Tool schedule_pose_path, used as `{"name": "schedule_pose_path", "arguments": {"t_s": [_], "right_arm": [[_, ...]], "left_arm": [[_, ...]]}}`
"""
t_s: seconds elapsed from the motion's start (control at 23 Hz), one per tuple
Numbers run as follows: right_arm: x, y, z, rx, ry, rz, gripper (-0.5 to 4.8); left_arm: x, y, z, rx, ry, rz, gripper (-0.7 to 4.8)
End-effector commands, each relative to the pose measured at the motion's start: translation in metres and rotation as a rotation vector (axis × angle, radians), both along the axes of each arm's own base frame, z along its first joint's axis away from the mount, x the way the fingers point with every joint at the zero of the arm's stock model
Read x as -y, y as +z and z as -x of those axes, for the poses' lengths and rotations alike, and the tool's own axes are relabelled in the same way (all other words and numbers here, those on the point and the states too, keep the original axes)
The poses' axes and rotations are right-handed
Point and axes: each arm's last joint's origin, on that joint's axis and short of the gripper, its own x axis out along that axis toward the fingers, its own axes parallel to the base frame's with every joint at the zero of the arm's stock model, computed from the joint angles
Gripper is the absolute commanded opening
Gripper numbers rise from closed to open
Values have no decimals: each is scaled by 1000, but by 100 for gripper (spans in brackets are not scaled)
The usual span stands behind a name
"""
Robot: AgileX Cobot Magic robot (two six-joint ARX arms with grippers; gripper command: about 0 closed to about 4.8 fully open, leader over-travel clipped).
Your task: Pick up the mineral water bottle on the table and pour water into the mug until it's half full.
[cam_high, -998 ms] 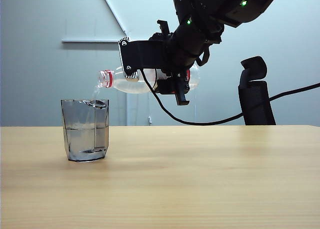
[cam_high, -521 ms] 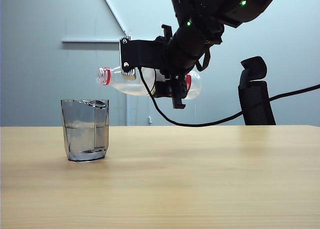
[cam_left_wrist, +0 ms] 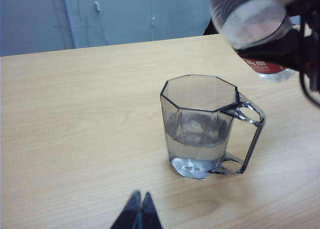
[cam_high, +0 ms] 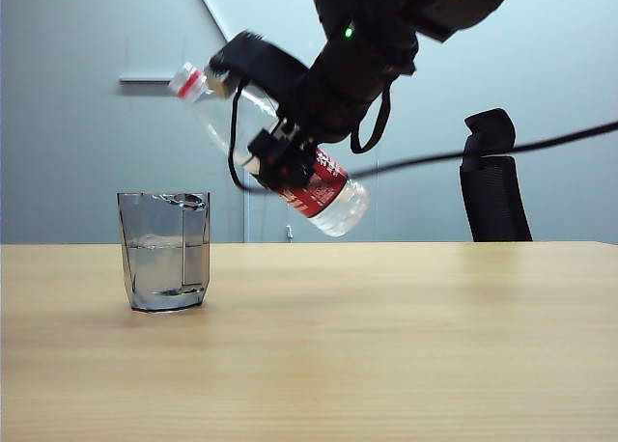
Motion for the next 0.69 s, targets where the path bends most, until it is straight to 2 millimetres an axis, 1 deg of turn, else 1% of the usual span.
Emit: {"name": "schedule_pose_path", "arguments": {"t_s": [0.04,0.13,0.3,0.39,0.52,0.56,0.69], "right_arm": [[5,15,2,-114,-61,-242,269],[9,18,5,-211,-58,-332,269],[17,19,6,-313,-26,-407,269],[27,13,6,-351,-36,-461,260],[49,-4,3,-404,-76,-595,260],[57,-11,3,-413,-71,-672,260],[70,-21,4,-375,-77,-793,260]], "left_arm": [[0,2,0,12,-2,9,-2],[0,2,0,12,-2,9,-2],[0,2,0,12,-2,9,-2],[0,2,0,11,-2,9,-2],[0,2,0,12,-2,9,-2],[0,2,0,11,-3,9,-2],[0,2,0,12,-2,9,-2]]}}
